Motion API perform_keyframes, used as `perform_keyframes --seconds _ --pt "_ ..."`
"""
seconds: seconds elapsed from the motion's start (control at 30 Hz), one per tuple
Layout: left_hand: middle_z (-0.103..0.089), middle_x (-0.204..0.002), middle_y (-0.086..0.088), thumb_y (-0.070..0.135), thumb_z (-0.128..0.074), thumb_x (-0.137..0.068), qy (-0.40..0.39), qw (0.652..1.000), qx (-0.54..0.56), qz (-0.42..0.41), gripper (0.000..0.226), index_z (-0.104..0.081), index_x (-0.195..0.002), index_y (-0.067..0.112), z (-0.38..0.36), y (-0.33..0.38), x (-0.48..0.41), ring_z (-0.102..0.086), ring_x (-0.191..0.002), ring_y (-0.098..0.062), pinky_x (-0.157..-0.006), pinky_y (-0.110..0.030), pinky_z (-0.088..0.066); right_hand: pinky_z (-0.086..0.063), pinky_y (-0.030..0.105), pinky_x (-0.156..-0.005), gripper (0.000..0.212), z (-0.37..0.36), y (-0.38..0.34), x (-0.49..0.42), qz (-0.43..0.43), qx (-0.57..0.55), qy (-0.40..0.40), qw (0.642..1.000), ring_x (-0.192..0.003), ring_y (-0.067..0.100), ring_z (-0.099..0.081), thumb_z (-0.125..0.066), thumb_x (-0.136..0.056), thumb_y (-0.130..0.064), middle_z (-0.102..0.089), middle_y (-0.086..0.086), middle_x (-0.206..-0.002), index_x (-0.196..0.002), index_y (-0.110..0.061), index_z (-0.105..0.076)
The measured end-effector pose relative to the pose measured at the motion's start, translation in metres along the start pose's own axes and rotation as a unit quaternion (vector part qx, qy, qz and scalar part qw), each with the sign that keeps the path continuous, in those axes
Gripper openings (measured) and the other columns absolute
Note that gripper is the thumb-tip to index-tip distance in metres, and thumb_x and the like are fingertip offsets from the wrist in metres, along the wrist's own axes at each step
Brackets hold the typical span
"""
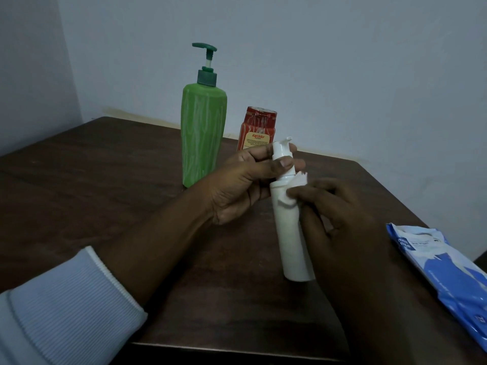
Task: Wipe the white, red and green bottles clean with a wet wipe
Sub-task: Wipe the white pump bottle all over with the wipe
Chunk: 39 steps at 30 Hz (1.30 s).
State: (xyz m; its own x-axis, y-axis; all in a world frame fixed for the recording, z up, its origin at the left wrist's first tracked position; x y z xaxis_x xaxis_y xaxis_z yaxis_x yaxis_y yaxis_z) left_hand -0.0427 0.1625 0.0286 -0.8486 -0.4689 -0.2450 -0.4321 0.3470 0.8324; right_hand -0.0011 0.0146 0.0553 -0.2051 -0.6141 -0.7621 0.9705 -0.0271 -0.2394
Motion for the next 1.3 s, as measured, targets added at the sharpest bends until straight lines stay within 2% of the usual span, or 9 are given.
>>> perform_keyframes --seconds 0.17,0.3,0.4,0.53,0.63,0.73,1.0,1.13,1.3 --pt "-0.076 -0.114 -0.014 0.010 -0.068 -0.080 0.004 1.000 -0.020 -0.022 0.037 -0.068 -0.117 0.007 0.000 0.004 -0.002 -0.074 -0.103 -0.022 -0.097 -0.036 -0.060 -0.045 0.015 -0.070 0.017 0.008 0.007 0.004 -0.034 -0.011 -0.095 0.995 -0.086 0.009 -0.060 -0.060 -0.085 -0.018 -0.064 -0.002 -0.100 -0.095 -0.023 -0.073" --pt "-0.077 -0.104 -0.011 0.011 -0.070 -0.078 0.023 0.999 -0.023 -0.029 0.036 -0.070 -0.114 0.009 0.003 0.007 -0.005 -0.074 -0.094 -0.020 -0.090 -0.034 -0.062 -0.048 0.017 -0.083 0.026 0.004 0.012 0.016 -0.066 0.008 -0.310 0.948 -0.094 -0.002 -0.057 -0.063 -0.087 -0.020 -0.060 -0.020 -0.106 -0.089 -0.046 -0.067" --pt "-0.077 -0.103 -0.009 0.012 -0.072 -0.078 0.015 0.999 -0.037 -0.030 0.039 -0.069 -0.117 0.010 0.002 0.007 -0.006 -0.074 -0.095 -0.020 -0.092 -0.035 -0.061 -0.046 0.017 -0.090 0.025 -0.001 0.012 0.020 -0.047 0.043 -0.358 0.931 -0.103 -0.001 -0.055 -0.060 -0.089 -0.024 -0.056 -0.022 -0.114 -0.095 -0.047 -0.065" --pt "-0.076 -0.101 -0.009 0.014 -0.072 -0.078 0.006 0.998 -0.050 -0.029 0.040 -0.069 -0.117 0.008 0.000 0.004 -0.005 -0.072 -0.093 -0.020 -0.092 -0.036 -0.059 -0.043 0.010 -0.066 0.022 0.005 0.003 0.006 0.002 0.035 -0.127 0.991 -0.087 0.012 -0.063 -0.059 -0.083 -0.024 -0.065 -0.003 -0.102 -0.101 -0.027 -0.072" --pt "-0.076 -0.098 -0.007 0.016 -0.073 -0.077 0.005 0.998 -0.062 -0.023 0.034 -0.071 -0.111 0.007 -0.001 0.001 -0.004 -0.072 -0.091 -0.018 -0.088 -0.033 -0.060 -0.045 0.018 -0.073 0.031 0.005 -0.004 -0.002 0.013 0.016 -0.017 1.000 -0.088 0.013 -0.061 -0.050 -0.085 -0.025 -0.064 0.001 -0.102 -0.103 -0.013 -0.072" --pt "-0.076 -0.099 -0.009 0.016 -0.074 -0.078 0.008 0.998 -0.063 -0.020 0.034 -0.072 -0.111 0.006 0.000 0.001 -0.004 -0.072 -0.091 -0.019 -0.087 -0.033 -0.060 -0.048 0.021 -0.069 0.027 0.008 -0.003 -0.003 0.010 0.018 -0.036 0.999 -0.085 0.015 -0.063 -0.054 -0.083 -0.023 -0.066 0.002 -0.099 -0.100 -0.015 -0.073" --pt "-0.076 -0.103 -0.010 0.017 -0.075 -0.078 0.012 0.997 -0.071 -0.009 0.041 -0.069 -0.117 0.007 0.001 0.000 -0.005 -0.074 -0.092 -0.020 -0.089 -0.038 -0.060 -0.046 0.013 -0.086 0.027 0.006 0.004 0.019 -0.024 0.043 -0.349 0.936 -0.099 -0.005 -0.055 -0.058 -0.091 -0.021 -0.055 -0.026 -0.107 -0.101 -0.044 -0.067" --pt "-0.076 -0.102 -0.010 0.019 -0.075 -0.076 0.016 0.996 -0.084 -0.007 0.041 -0.071 -0.115 0.008 0.000 -0.002 -0.004 -0.073 -0.093 -0.021 -0.096 -0.042 -0.056 -0.041 0.008 -0.067 0.023 0.008 -0.002 0.004 0.017 0.065 -0.134 0.989 -0.079 0.013 -0.065 -0.058 -0.079 -0.024 -0.068 -0.002 -0.094 -0.096 -0.024 -0.073" --pt "-0.076 -0.105 -0.013 0.014 -0.076 -0.077 0.021 0.998 -0.063 -0.021 0.037 -0.072 -0.112 0.005 0.002 -0.002 -0.004 -0.072 -0.096 -0.023 -0.093 -0.037 -0.060 -0.047 0.018 -0.069 0.028 0.008 0.003 -0.006 0.006 0.020 -0.064 0.998 -0.085 0.015 -0.062 -0.053 -0.082 -0.025 -0.066 0.004 -0.100 -0.100 -0.015 -0.072"
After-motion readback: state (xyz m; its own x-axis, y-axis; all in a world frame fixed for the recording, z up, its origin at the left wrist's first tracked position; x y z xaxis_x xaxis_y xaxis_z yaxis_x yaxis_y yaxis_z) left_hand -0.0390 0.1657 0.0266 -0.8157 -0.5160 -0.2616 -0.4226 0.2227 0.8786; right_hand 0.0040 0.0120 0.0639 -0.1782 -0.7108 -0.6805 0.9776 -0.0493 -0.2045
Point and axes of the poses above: each hand's wrist, its own x-axis away from the middle knuckle, its own z-axis out of the back of the hand, y = z × x, the point moved 6 cm from there along -x, towards the middle knuckle
